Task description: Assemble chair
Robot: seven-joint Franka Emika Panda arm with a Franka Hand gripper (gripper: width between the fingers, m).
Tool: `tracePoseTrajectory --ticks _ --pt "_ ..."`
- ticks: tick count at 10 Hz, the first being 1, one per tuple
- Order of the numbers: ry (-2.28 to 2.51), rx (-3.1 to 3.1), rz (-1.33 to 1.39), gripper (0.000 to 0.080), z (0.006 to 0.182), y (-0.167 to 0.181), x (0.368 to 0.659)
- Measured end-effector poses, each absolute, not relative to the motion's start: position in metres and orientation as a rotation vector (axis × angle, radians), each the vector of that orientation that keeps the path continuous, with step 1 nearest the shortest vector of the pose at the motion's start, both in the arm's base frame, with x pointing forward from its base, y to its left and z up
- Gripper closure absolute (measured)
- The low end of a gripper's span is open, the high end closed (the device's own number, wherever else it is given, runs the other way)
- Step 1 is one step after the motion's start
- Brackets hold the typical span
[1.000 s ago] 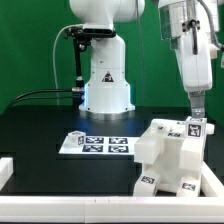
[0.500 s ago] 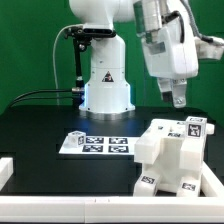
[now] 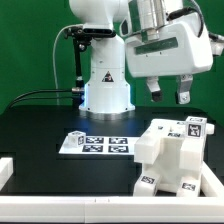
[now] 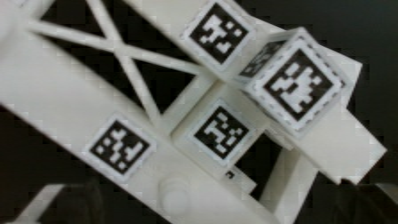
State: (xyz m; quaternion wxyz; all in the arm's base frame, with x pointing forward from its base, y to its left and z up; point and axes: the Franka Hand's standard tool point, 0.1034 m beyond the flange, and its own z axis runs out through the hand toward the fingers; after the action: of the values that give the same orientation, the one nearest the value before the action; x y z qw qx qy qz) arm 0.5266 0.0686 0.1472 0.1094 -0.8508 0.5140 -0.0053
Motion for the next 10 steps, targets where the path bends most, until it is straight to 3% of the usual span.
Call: tracePoseTrajectory --ticks 4,9,10 --pt "1.113 -2.719 -0.013 0.0151 0.131 0.031 0.488" --pt "1.088 -2.728 -0.013 0.0151 0.129 0.029 0.488" --pt "1.072 -2.729 0.005 0.0151 0.123 0.015 0.479"
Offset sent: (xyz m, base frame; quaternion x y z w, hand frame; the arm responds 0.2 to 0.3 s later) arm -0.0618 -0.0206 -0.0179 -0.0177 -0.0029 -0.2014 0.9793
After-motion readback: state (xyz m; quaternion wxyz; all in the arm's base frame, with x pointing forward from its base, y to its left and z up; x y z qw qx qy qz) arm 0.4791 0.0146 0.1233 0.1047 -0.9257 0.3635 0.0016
